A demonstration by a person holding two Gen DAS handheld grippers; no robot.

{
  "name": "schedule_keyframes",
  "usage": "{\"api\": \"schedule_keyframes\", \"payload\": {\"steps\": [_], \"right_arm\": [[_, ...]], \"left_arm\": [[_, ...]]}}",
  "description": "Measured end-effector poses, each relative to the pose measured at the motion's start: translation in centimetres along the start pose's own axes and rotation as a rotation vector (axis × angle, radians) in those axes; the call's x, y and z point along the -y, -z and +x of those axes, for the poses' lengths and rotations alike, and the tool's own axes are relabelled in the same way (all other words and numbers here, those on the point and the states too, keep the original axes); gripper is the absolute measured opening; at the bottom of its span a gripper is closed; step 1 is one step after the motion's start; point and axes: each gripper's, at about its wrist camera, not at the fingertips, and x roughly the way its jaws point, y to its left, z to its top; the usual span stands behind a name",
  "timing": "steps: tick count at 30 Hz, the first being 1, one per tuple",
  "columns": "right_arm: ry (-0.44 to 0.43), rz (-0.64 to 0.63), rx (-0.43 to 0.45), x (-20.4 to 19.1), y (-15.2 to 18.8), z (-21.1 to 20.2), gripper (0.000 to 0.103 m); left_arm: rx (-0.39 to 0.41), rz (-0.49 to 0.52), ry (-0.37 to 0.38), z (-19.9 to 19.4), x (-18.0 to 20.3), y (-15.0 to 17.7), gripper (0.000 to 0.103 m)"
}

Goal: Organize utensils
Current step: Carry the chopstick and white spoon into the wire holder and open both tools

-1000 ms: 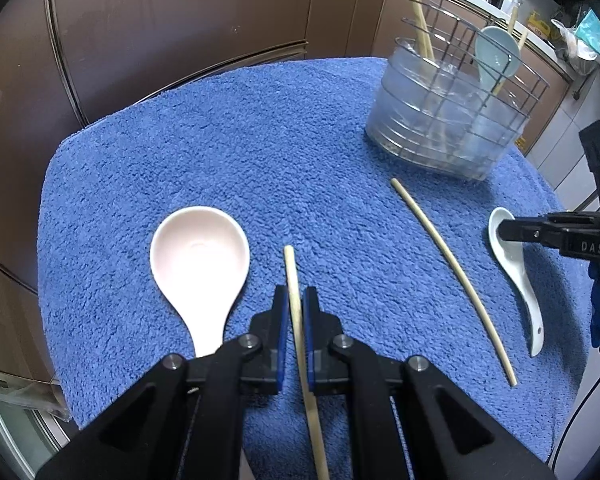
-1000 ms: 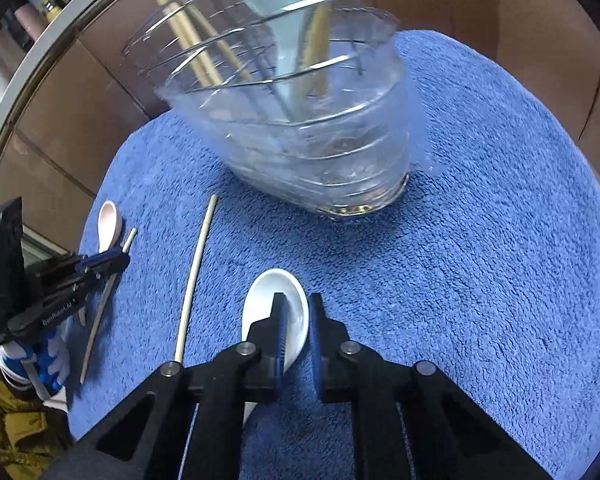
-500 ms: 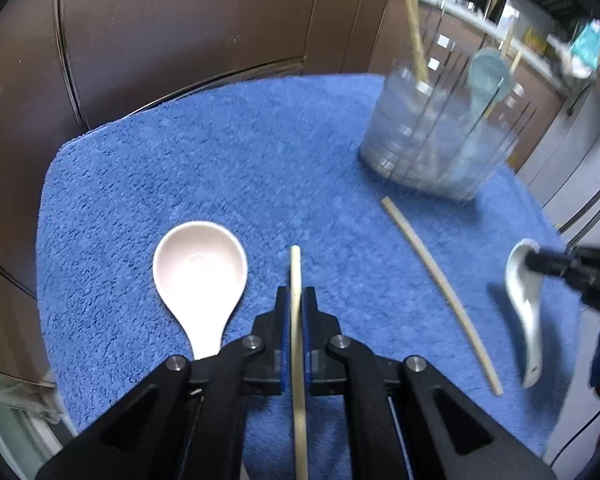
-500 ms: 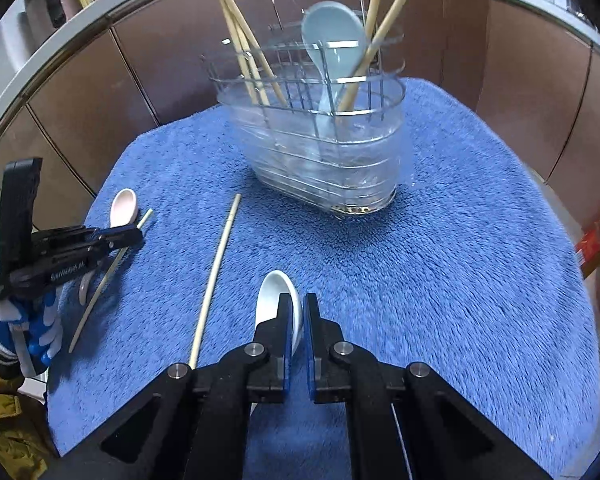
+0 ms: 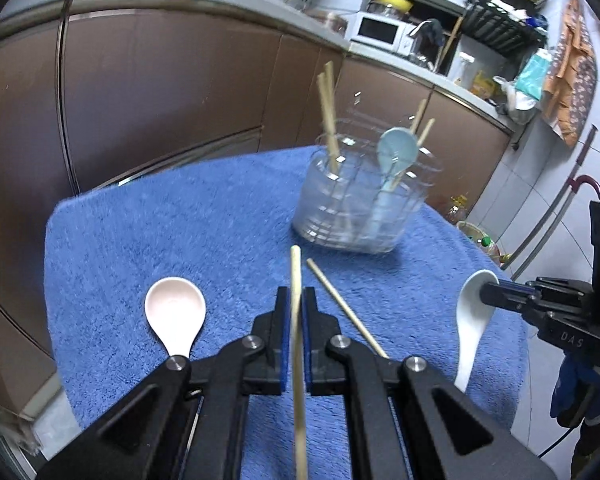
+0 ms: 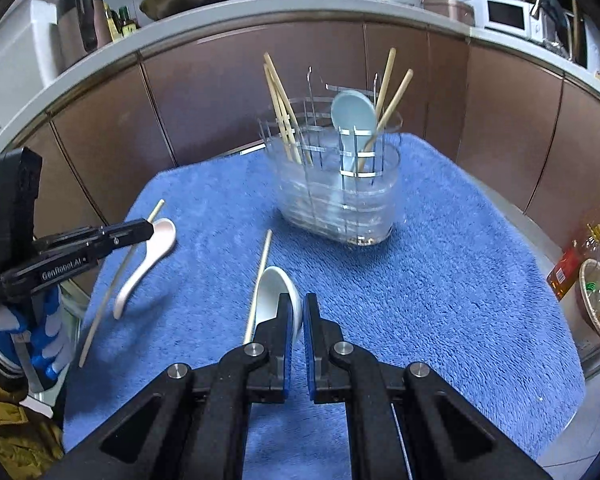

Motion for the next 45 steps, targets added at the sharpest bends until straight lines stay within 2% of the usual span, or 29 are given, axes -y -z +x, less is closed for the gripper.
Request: {"api": "schedule_keyframes", "payload": {"steps": [7,34,45], "right_arm": [[0.012,0.002,0.052,-1.4,0.4,-2.3,0.006],[0.022,-0.001,0.173,-4.0,1.5,-7.5,0.006],[0.025,-0.006,0.206,-4.3,1.7,-8.9,0.006]], "left_arm": [[0.052,0.049,-0.001,-2.0,1.3,0.3,0.004],[0.153,0.079,-0.010,-7.6,2.3,0.5,0.004],[0.170,0.130,0.040,-8.8,3.5,0.8,0.005]]}}
